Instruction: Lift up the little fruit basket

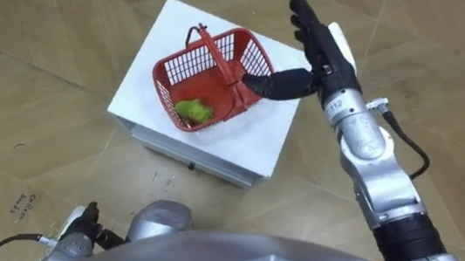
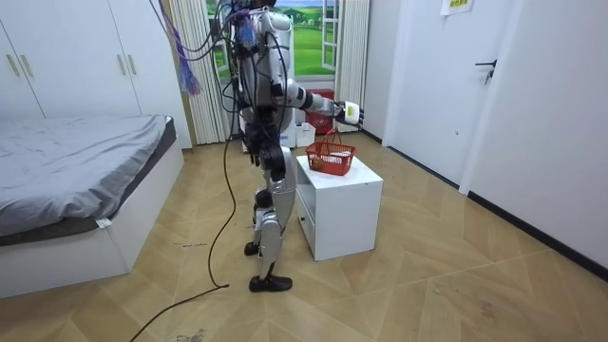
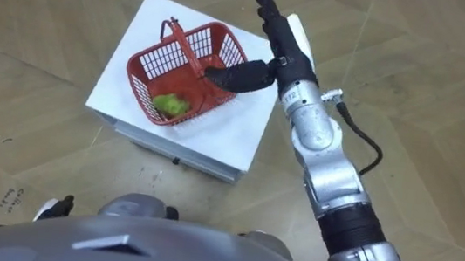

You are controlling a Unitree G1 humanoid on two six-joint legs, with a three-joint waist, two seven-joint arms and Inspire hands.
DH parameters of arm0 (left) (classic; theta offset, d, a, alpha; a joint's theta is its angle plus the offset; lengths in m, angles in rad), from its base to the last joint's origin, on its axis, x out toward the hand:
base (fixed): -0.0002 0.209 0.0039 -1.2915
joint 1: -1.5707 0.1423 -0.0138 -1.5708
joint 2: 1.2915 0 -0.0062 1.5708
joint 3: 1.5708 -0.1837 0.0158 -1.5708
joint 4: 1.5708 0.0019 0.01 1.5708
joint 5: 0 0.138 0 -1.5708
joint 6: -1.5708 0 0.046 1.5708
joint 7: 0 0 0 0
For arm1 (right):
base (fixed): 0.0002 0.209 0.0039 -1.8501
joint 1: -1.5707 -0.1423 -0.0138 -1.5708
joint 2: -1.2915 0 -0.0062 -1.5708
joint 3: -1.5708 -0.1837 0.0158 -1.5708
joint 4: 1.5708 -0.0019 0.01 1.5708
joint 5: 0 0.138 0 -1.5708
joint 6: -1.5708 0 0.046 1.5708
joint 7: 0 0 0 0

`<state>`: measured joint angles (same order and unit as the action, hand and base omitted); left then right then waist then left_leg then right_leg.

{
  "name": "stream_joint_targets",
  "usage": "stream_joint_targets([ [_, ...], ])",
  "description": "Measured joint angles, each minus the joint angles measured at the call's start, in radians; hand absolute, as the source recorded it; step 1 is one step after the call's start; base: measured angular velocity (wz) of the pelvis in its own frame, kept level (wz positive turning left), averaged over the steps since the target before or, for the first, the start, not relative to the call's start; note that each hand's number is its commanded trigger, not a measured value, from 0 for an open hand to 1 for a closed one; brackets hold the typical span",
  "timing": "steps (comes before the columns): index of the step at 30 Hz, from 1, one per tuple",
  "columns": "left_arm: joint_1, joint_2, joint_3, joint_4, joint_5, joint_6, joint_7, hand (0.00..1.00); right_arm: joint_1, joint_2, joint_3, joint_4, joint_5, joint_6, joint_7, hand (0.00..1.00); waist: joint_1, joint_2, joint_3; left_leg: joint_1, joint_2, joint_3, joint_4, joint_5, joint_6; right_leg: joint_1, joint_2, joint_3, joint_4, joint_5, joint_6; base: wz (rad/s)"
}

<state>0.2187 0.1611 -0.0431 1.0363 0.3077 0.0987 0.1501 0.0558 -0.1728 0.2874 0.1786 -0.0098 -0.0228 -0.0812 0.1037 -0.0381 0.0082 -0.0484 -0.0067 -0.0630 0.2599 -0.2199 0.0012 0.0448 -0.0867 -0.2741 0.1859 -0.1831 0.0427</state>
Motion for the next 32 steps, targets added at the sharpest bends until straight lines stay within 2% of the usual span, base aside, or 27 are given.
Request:
stream_joint_targets([
  [3, -0.001, 0.0, 0.0, 0.003, -0.001, 0.0, 0.014, 0.0, 0.032, -0.003, -0.034, 0.0, 0.0, 0.0, -0.019, 0.0, -0.025, 0.012, -0.0011, 0.008, 0.002, 0.01, -0.012, 0.0, 0.0, 0.001, 0.002, 0.011, 0.001, 0.0, 0.0, -0.14],
  [5, 0.002, 0.0, 0.004, 0.005, -0.003, 0.0, 0.014, 0.0, 0.055, -0.021, -0.07, 0.0, 0.005, 0.001, -0.04, 0.0, -0.03, 0.03, -0.0045, 0.029, 0.005, 0.031, -0.026, 0.0, 0.0, 0.006, 0.002, 0.027, 0.002, 0.0, 0.0, -0.23],
  [6, 0.005, 0.0, 0.01, 0.005, -0.001, 0.0, 0.014, 0.0, 0.061, -0.025, -0.08, 0.0, 0.005, 0.0, -0.045, 0.0, -0.033, 0.031, -0.0061, 0.034, 0.006, 0.034, -0.03, 0.0, 0.0, 0.006, 0.003, 0.03, 0.002, 0.0, 0.0, -0.2],
  [7, 0.01, 0.0, 0.026, 0.004, 0.001, 0.001, 0.014, 0.0, 0.069, -0.026, -0.099, 0.0, 0.004, 0.0, -0.063, 0.0, -0.041, 0.03, -0.0096, 0.04, 0.007, 0.037, -0.036, 0.0, 0.0, 0.009, 0.004, 0.032, 0.002, 0.0, 0.001, -0.07],
  [9, 0.015, 0.0, 0.043, 0.001, 0.002, 0.003, 0.012, 0.0, 0.069, -0.027, -0.136, 0.001, 0.004, 0.0, -0.083, 0.0, -0.05, 0.027, -0.0096, 0.04, 0.007, 0.037, -0.037, 0.001, 0.0, 0.009, 0.004, 0.03, 0.002, -0.001, 0.001, 0.0],
  [12, 0.041, 0.0, 0.061, -0.008, 0.012, 0.005, -0.001, 0.0, 0.07, -0.027, -0.206, 0.027, 0.009, -0.001, -0.106, 0.0, -0.062, 0.011, -0.0141, 0.047, 0.008, 0.038, -0.038, 0.001, 0.0, 0.013, 0.004, 0.031, -0.001, -0.001, 0.001, 0.0],
  [13, 0.059, 0.0, 0.075, -0.018, 0.012, 0.011, -0.01, 0.0, 0.068, -0.028, -0.225, 0.067, 0.01, -0.005, -0.112, 0.0, -0.071, 0.006, -0.0119, 0.057, 0.008, 0.038, -0.04, 0.001, 0.0, 0.024, 0.004, 0.028, -0.003, -0.001, 0.001, 0.08],
  [14, 0.074, 0.002, 0.087, -0.027, 0.012, 0.015, -0.013, 0.0, 0.068, -0.029, -0.244, 0.136, 0.008, -0.012, -0.113, 0.0, -0.079, 0.001, -0.0153, 0.062, 0.008, 0.036, -0.04, 0.0, 0.0, 0.035, 0.004, 0.023, -0.008, -0.001, 0.001, 0.14],
  [15, 0.077, 0.004, 0.09, -0.029, 0.014, 0.015, -0.013, 0.0, 0.068, -0.03, -0.253, 0.18, 0.008, -0.013, -0.114, 0.0, -0.082, -0.004, -0.0152, 0.066, 0.007, 0.035, -0.039, 0.0, 0.0, 0.044, 0.004, 0.021, -0.015, 0.0, 0.001, 0.19],
  [18, 0.078, 0.004, 0.126, -0.034, 0.032, 0.012, -0.013, 0.0, 0.057, -0.031, -0.28, 0.456, 0.006, -0.011, -0.111, 0.0, -0.083, -0.013, -0.0116, 0.082, 0.006, 0.036, -0.041, 0.0, 0.0, 0.066, 0.003, 0.011, -0.019, -0.001, 0.001, 0.14],
  [20, 0.078, 0.004, 0.14, -0.03, 0.061, 0.011, -0.012, 0.0, 0.067, -0.036, -0.289, 0.656, 0.006, 0.008, -0.098, 0.0, -0.075, -0.012, -0.0093, 0.096, 0.004, 0.032, -0.054, 0.0, 0.001, 0.077, 0.002, 0.01, -0.02, -0.004, 0.007, 0.05],
  [23, 0.072, -0.001, 0.15, -0.029, 0.1, 0.027, -0.012, 0.0, 0.093, -0.033, -0.288, 0.81, 0.011, 0.038, -0.064, 0.0, -0.074, -0.003, -0.0057, 0.098, 0.004, 0.031, -0.059, 0.0, 0.001, 0.081, 0.002, 0.012, -0.021, -0.008, 0.012, 0.0],
  [28, 0.063, -0.024, 0.158, -0.035, 0.103, 0.039, -0.034, 0.0, 0.095, -0.015, -0.286, 0.922, 0.009, 0.047, -0.021, 0.0, -0.071, 0.002, -0.0017, 0.098, 0.003, 0.035, -0.054, 0.0, 0.0, 0.089, 0.004, 0.022, -0.034, -0.007, 0.011, -0.02],
  [32, 0.065, -0.047, 0.157, -0.034, 0.136, 0.07, -0.056, 0.0, 0.084, 0.012, -0.279, 0.956, 0.01, 0.064, 0.025, 0.0, -0.071, 0.002, -0.0025, 0.104, 0.003, 0.035, -0.054, -0.001, 0.0, 0.094, 0.004, 0.024, -0.036, -0.007, 0.011, 0.0],
])
